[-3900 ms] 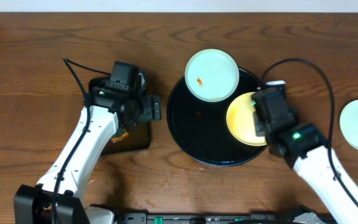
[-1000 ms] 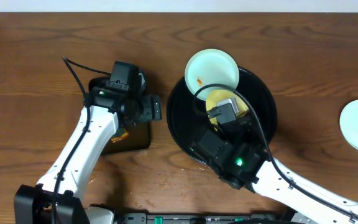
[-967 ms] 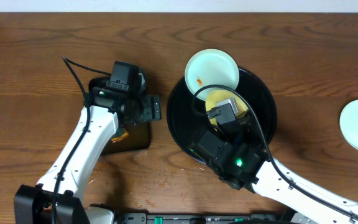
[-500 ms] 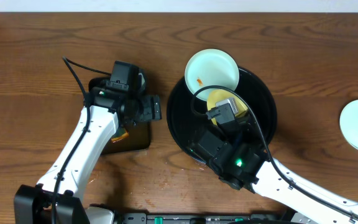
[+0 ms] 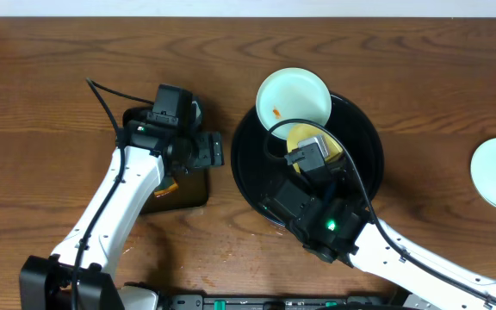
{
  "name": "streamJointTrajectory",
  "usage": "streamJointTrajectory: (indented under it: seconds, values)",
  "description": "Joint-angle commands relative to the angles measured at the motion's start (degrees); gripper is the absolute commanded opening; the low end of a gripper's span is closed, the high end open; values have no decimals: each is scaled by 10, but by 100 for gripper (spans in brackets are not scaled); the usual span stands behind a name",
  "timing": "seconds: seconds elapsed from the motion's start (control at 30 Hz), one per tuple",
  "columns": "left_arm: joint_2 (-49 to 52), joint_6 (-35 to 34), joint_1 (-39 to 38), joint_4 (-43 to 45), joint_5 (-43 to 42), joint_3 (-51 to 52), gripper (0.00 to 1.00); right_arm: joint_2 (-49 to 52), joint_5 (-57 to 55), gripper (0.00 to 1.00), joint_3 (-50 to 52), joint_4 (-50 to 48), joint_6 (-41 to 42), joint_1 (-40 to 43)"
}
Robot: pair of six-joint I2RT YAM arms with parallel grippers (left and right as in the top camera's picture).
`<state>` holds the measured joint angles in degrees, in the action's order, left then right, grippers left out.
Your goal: Clean dirty plates on tray and stack at the side
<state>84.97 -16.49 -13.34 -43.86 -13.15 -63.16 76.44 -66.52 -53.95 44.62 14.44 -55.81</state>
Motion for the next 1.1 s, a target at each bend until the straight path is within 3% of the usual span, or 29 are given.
streamJointTrajectory:
  seconds: [0.0, 0.27, 0.43, 0.77, 1.07]
  values:
    - [0, 2, -1, -2, 7, -9, 88, -8, -24, 1, -16, -7, 10, 2]
    - [0, 2, -1, -2, 7, -9, 88, -9, 132, 1, -16, -7, 98, 99]
    - [0, 2, -1, -2, 7, -9, 88, -32, 336, 1, -19, -9, 130, 224]
    - [0, 2, -1, -2, 7, -9, 88, -80, 730, 1, -18, -11, 101, 623]
    - [0, 2, -1, -2, 7, -9, 88, -23, 793, 1, -18, -29, 130, 935]
